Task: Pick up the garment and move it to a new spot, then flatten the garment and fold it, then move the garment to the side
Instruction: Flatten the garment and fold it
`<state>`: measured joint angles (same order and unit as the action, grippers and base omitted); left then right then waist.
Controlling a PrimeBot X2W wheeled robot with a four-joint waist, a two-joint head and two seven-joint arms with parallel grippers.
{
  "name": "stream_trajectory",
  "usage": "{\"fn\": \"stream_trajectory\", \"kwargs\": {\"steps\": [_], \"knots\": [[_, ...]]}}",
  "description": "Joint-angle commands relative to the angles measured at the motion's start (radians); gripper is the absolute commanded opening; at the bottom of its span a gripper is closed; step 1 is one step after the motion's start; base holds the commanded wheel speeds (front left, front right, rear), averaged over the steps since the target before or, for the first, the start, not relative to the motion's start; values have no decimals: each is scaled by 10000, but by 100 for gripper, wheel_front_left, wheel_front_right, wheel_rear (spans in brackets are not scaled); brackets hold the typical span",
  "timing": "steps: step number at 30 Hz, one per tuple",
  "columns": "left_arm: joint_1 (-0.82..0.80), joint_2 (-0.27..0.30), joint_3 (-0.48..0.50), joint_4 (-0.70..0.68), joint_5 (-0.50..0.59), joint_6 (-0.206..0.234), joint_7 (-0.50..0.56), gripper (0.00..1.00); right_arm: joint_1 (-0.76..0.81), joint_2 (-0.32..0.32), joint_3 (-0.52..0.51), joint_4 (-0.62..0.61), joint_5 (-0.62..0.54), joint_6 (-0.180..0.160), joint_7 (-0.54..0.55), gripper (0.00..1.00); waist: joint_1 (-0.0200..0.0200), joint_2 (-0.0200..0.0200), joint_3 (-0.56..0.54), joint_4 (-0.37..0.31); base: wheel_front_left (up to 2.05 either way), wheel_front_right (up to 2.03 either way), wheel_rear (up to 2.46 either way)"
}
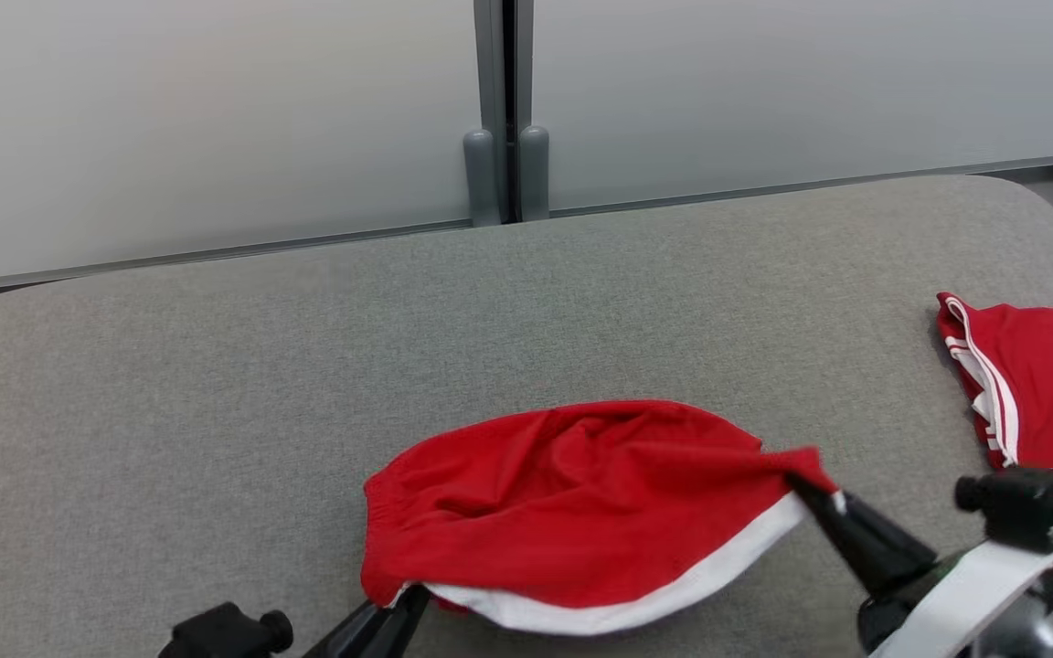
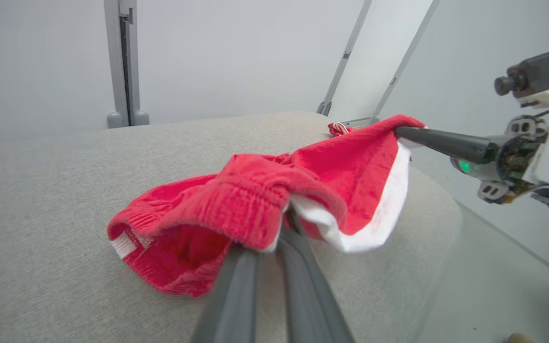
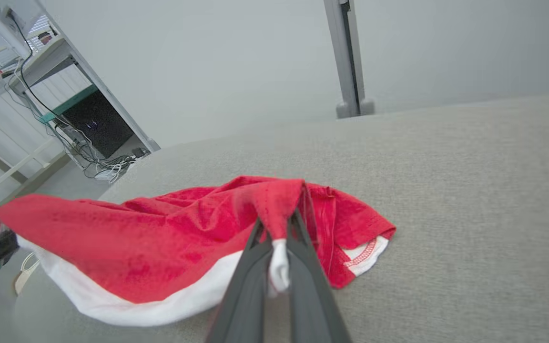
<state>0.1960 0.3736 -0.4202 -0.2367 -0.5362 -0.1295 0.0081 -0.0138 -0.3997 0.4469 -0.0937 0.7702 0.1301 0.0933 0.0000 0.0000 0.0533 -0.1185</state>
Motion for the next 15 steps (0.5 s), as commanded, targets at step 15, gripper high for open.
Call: {"fn": "stream_trajectory", "kwargs": {"steps": [15], "knots": [[-6249,1099,1156,-1281,-3227,-5,2745,0,-5498,-1408,-2409,-377,1801,7,1288,0,0,0,2616,-177,0,0,0]]}}
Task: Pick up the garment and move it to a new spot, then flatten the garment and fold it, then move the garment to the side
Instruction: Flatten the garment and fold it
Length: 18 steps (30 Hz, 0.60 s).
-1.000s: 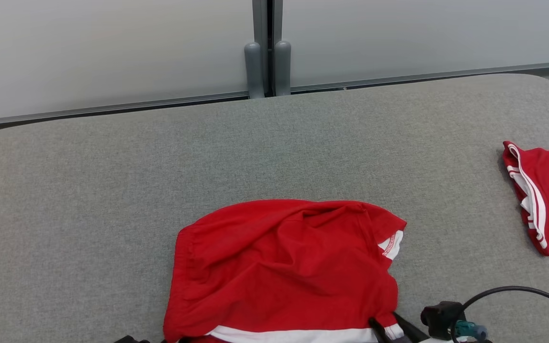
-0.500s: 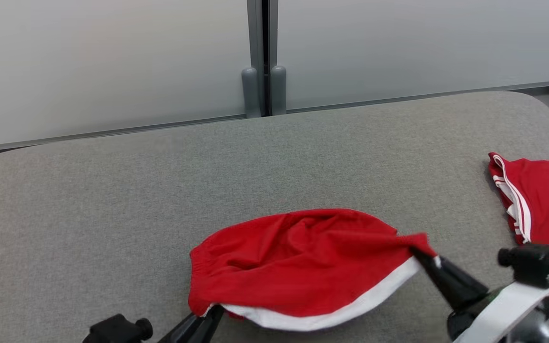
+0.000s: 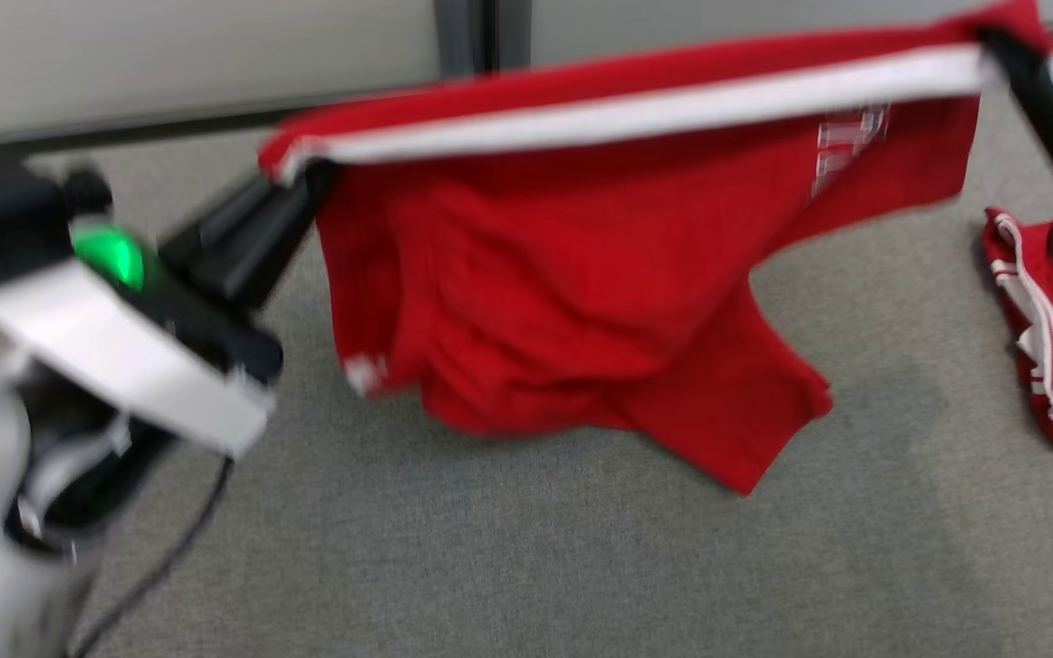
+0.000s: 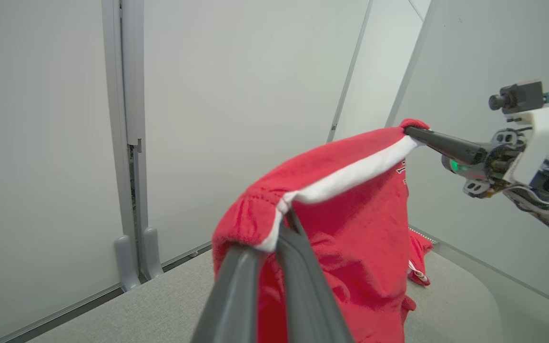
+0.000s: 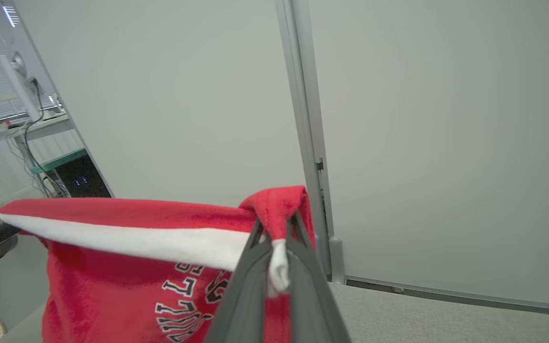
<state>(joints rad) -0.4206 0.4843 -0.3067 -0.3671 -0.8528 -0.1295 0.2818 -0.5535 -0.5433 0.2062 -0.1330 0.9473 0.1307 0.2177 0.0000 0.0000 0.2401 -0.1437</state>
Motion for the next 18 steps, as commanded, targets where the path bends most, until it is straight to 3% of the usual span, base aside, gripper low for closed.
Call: {"fn": "stream_trajectory", "kwargs": {"steps": [1,4,8,13,18], "knots": [[-793,-103,10,469,-179,-7,187,0,-707,127,1,384,-60,1,154,0,0,0,990,98,0,0,0],[-3014,-319,-132,2024,-129,-6,509,0,-2588,855,-12,1763,-280,1,393,0,0,0,1657,125,0,0,0],[-5474,-850,-380,4346,337,-7,179,0,-4932,2084,-272,3928,-1090,-1,17,0,0,0,2224,135,0,0,0],[-7854,-1475,-357,7148,1312,68,-1409,0,-7294,3545,-750,6366,-2208,-1,-1378,0,0,0,2487,-16,0,0,0],[-8880,-2053,-594,9303,1989,28,-3278,0,-8540,4415,-723,8219,-2787,-2,-2323,0,0,0,2682,-183,0,0,0]]}}
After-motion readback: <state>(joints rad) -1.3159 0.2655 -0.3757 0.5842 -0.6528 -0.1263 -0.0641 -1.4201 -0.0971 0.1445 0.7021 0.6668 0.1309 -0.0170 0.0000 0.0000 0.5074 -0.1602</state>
